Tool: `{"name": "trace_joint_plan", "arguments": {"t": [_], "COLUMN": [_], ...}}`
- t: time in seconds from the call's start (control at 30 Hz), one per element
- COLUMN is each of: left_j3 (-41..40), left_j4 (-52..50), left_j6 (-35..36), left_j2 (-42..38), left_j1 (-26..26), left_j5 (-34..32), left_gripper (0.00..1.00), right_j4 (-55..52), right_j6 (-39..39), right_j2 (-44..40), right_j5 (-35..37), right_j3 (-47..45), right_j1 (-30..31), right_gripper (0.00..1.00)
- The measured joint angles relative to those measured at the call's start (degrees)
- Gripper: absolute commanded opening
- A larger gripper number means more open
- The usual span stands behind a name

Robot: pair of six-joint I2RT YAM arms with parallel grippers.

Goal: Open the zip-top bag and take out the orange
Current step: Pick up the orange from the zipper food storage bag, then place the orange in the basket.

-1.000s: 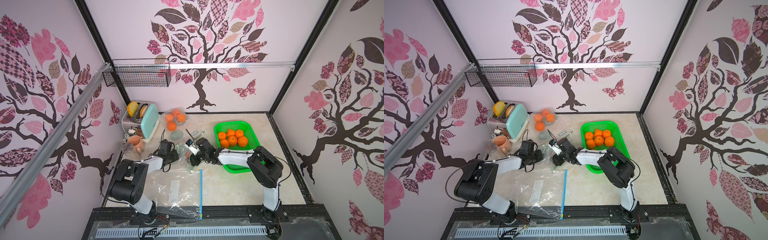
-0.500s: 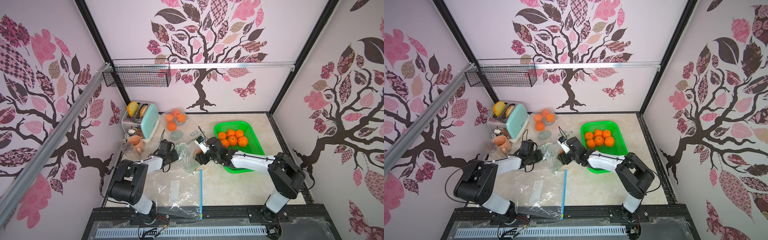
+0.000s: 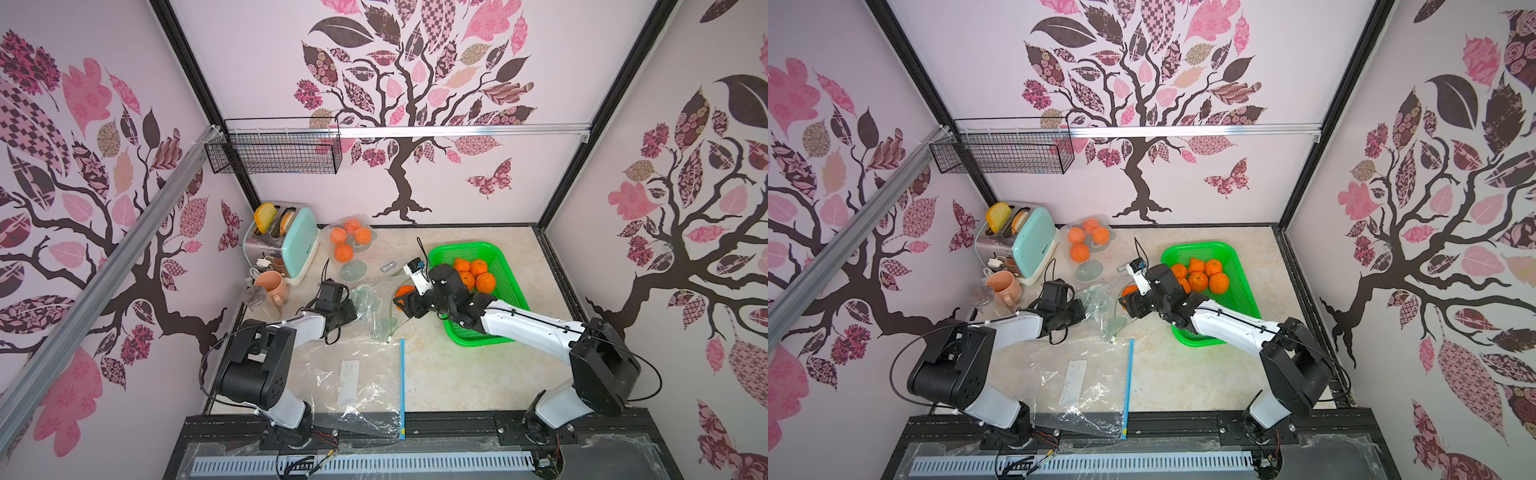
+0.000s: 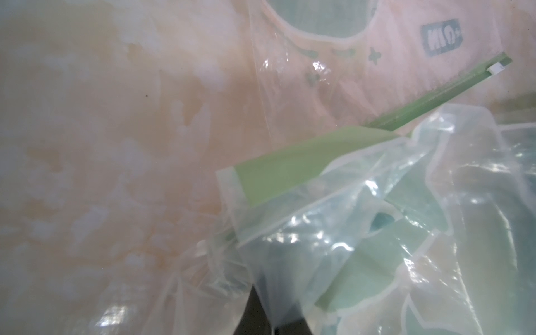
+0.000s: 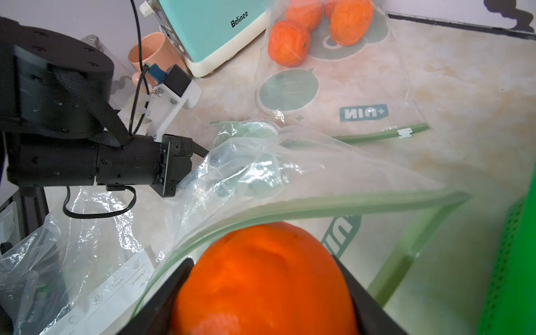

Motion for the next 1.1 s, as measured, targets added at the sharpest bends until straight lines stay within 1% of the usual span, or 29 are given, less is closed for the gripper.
{"name": "trace_joint_plan", "arguments": {"t": [0.13,0.3,0.6,0.73,0.8,1.0,1.1], "left_j3": [0.00,0.00,0.00,0.00,0.00,0.00,0.00], "left_j4": [0.00,-0.02,-0.02,0.00,-0.07,-0.04,-0.04], "left_j6": [0.02,0.00,0.00,0.00,0.00,0.00,-0.02], "left_j2": [0.00,0.00,-0.02,-0.20,-0.20,-0.22,-0.22], "left_j1": [0.00,0.00,0.00,0.00,0.00,0.00,0.00], "left_j5": [0.00,0.00,0.00,0.00,0.02,0.04,0.09], "left_gripper": [0.00,0.00,0.00,0.00,0.00,0.00,0.00], "right_j4": [-1.66,-4.02,-8.28,-9.66,-10.43,-12.52,-12.90], "right_j6": [0.44,-0.26,-1.86,-1.53,-0.39,4.50,7.10], "right_j2": [-1.20,-5.16,-11.56,-14.51,-15.89,-21.92,-23.85], "right_j5": [0.11,1.81,9.62,15.17,17.07,22.34,23.04], "right_j3": [-0.26,-0.33,-0.92,-3.15,-4.96,-13.35,-15.91], "right_j1": [-0.39,-0.63,-0.87,-1.60,-3.19,-12.70,-16.35], "right_gripper": [0.54,0.54,0.55,0.57,0.56,0.56,0.59]}}
